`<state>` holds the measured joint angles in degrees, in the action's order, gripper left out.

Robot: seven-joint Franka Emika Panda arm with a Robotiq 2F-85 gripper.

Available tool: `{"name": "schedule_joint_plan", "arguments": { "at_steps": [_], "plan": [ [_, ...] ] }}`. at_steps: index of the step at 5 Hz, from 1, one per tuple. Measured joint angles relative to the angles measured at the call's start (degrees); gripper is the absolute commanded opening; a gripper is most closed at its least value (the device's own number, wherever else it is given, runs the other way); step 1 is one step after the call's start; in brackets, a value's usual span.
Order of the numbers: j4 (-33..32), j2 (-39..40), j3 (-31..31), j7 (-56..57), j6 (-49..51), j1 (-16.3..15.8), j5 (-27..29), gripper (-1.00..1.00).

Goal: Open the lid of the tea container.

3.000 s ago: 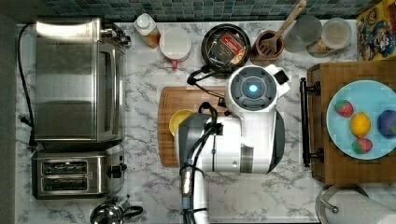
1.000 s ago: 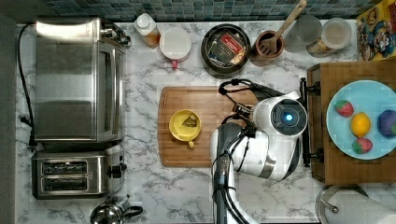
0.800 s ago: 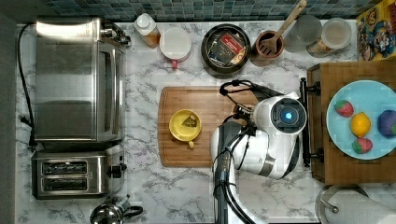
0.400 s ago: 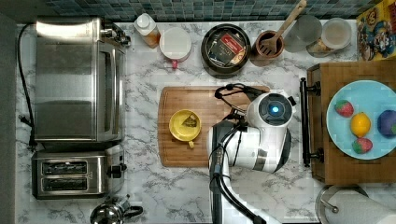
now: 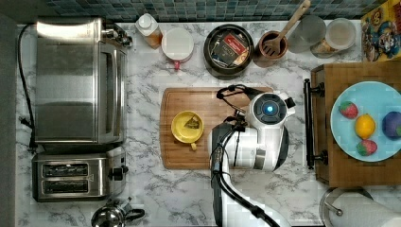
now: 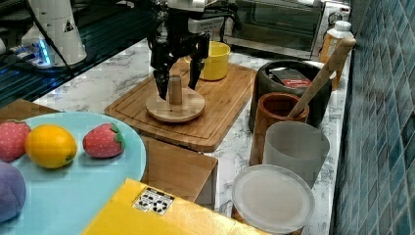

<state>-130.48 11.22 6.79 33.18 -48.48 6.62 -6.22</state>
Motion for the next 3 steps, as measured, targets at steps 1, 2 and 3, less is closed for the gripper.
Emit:
{"name": "schedule_joint_plan", "arguments": {
  "at_steps": [1,2,3],
  "plan": [
    [0.0,0.24,0.02,-0.08,-0.45,0.14,0.0,1.0],
    [0.0,0.17,0.05,-0.08,0.62,-0.12,0.0,1.0],
    [-0.34,0.17,0.73,-0.9,0.78,-0.95,0.0,1.0]
  ]
}}
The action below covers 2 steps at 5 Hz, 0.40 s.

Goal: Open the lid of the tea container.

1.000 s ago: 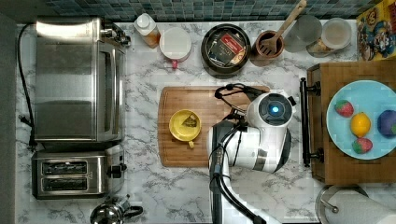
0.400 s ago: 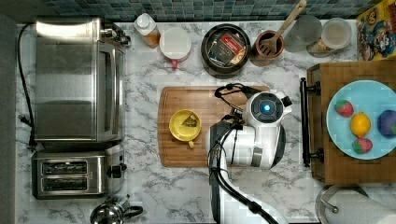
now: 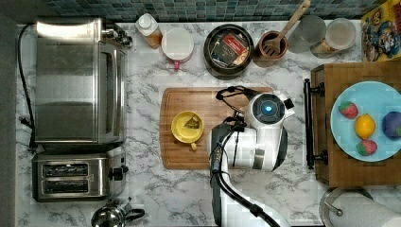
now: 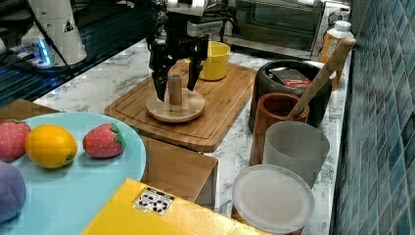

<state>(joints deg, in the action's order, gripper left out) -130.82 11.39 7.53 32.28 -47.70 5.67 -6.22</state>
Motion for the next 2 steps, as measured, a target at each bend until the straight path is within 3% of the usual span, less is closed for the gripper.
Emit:
{"name": "schedule_joint_plan", "arguments": {
  "at_steps": [1,2],
  "plan": [
    [-0.34,0.01,0.13,-0.42,-0.36,-0.17,-2.38,-1.0],
    [-0.34,-0.03,0.74,-0.48,0.76,-0.3,-2.91,-1.0]
  ]
}}
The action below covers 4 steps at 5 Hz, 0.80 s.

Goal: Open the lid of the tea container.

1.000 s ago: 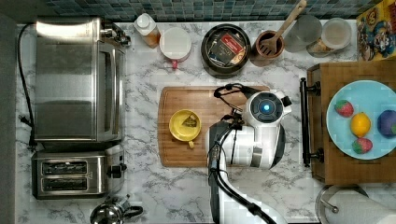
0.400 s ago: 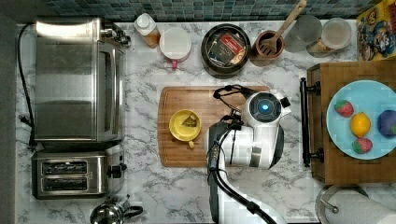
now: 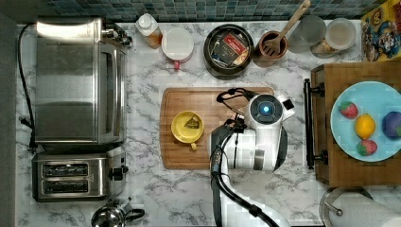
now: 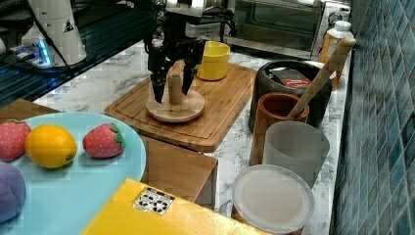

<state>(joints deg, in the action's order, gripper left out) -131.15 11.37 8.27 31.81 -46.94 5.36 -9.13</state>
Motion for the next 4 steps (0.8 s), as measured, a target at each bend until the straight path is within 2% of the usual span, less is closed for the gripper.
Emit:
{"name": "schedule_joint_plan", "arguments": {
  "at_steps": [3,4],
  "plan": [
    [0.11,-0.49,0.28,-6.21,0.2,-0.2,-1.71,-1.0],
    [0.22,-0.7,0.29,-6.08,2.57,-0.21,-0.34,-1.0]
  ]
}}
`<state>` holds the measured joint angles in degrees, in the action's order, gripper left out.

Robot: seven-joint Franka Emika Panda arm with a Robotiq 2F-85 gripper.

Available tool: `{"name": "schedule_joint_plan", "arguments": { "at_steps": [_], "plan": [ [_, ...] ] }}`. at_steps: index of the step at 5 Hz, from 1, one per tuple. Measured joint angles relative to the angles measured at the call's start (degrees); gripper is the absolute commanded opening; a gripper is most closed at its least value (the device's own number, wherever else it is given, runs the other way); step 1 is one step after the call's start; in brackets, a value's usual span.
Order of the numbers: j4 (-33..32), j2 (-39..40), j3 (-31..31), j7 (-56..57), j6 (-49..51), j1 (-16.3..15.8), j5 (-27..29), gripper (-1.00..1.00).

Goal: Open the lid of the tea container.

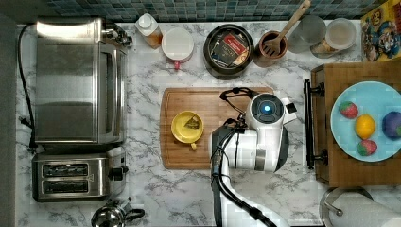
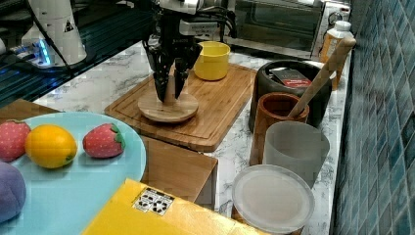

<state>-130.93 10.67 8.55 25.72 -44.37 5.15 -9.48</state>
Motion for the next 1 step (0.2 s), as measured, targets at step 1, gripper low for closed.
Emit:
{"name": "schedule_joint_plan", "arguments": {
  "at_steps": [1],
  "plan": [
    [1.68,-0.48,-0.66,5.33,12.17,0.43,1.97,-1.0]
  ]
}}
